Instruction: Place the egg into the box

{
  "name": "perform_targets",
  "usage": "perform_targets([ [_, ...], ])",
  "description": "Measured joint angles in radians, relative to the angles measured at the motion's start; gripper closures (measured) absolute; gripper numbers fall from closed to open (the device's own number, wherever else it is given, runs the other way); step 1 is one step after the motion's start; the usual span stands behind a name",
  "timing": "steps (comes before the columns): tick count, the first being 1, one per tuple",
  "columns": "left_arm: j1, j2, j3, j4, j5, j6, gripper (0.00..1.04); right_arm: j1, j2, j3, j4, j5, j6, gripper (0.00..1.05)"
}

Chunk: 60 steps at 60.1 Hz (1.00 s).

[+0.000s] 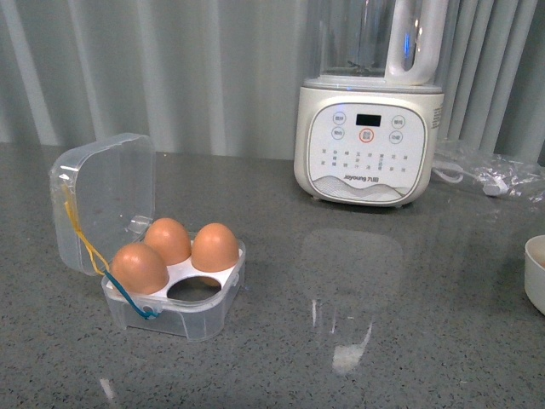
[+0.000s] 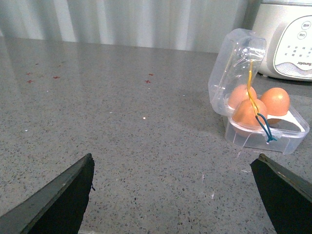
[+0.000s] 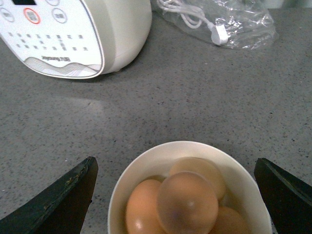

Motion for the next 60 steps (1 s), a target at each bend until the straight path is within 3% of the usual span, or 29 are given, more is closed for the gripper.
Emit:
perform_targets([
  [56, 0.000, 0.000, 0.000, 0.000, 0.000, 0.000, 0.07, -0.036, 0.127, -0.013, 0.065, -0.052, -0.038, 0.07],
  [60, 0.000, 0.000, 0.000, 0.000, 0.000, 0.000, 0.07, -0.037, 0.129, -0.013, 0.065, -0.051, -0.038, 0.14],
])
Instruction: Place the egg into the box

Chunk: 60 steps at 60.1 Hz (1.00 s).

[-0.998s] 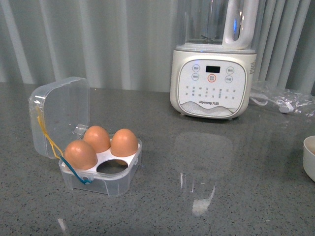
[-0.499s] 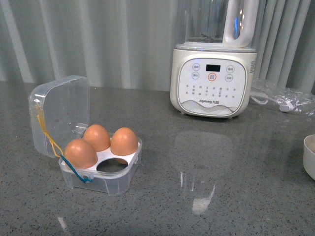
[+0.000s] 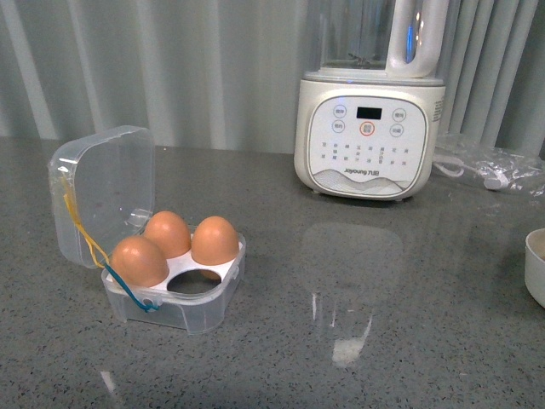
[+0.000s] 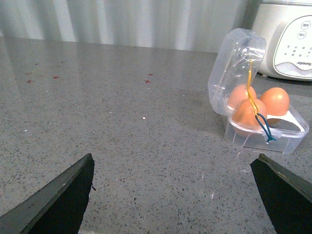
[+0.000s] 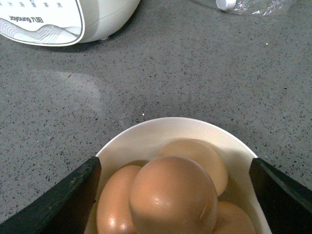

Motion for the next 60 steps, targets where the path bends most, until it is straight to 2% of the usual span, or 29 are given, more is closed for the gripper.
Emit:
perform_targets([
  [19, 0.000, 0.000, 0.000, 0.000, 0.000, 0.000, 0.07, -0.002, 0.001, -0.009, 0.000, -0.002, -0.003, 0.60],
  [48, 0.000, 0.000, 0.000, 0.000, 0.000, 0.000, 0.07, 0.010, -0.081, -0.005, -0.036, 0.002, -0.018, 0.62],
  [60, 0.000, 0.000, 0.000, 0.000, 0.000, 0.000, 0.07, 0.090, -0.123, 0.101, -0.086, 0.012, -0.021, 0.62],
])
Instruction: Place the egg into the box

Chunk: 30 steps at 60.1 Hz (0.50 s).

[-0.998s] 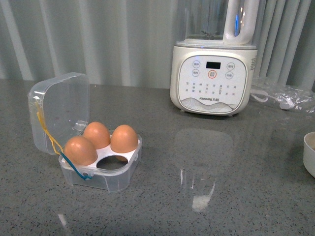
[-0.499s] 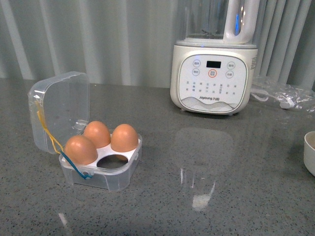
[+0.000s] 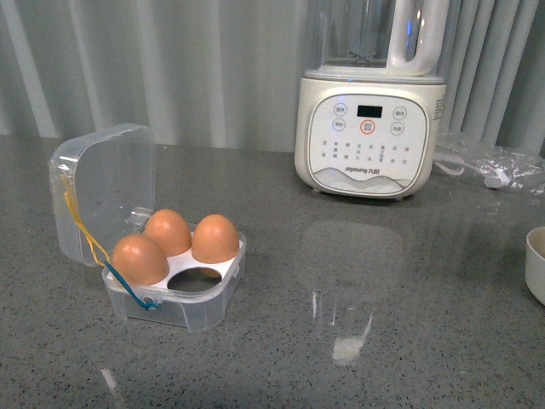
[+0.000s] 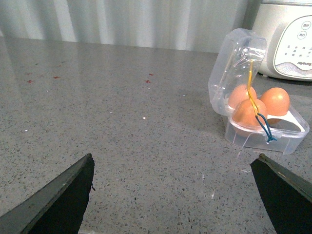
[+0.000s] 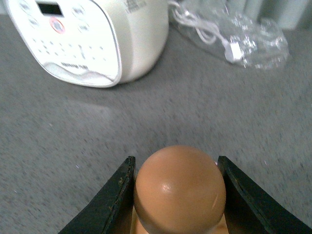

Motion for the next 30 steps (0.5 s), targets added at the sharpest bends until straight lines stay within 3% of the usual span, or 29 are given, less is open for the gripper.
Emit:
perform_targets([
  [21, 0.000, 0.000, 0.000, 0.000, 0.000, 0.000, 0.07, 0.397, 0.060, 0.184, -0.138, -0.061, -0.055, 0.62],
  [30, 0.000, 0.000, 0.000, 0.000, 0.000, 0.000, 0.07, 0.492, 0.085, 0.212, -0.195, -0.091, -0.082, 0.62],
])
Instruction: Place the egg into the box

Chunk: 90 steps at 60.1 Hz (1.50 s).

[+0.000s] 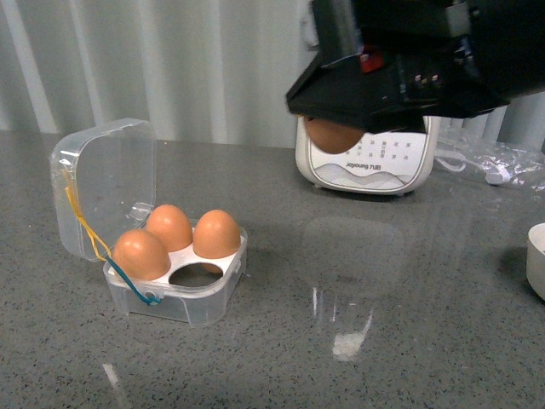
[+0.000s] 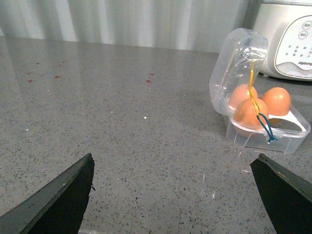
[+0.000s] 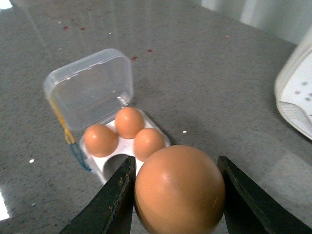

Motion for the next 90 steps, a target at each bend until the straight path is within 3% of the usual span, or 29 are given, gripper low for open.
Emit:
perform_targets([
  [32, 0.000, 0.000, 0.000, 0.000, 0.000, 0.000, 0.07, 0.049, 0.124, 0.095, -0.084, -0.076, -0.022, 0.62],
  [60, 0.000, 0.000, 0.000, 0.000, 0.000, 0.000, 0.07, 0.119, 0.238, 0.152, -0.104, -0.058, -0.028, 0.62],
  [90, 0.000, 0.000, 0.000, 0.000, 0.000, 0.000, 0.07, 0.128, 0.320, 0.186, -0.116, -0.048, -0.037, 0.62],
])
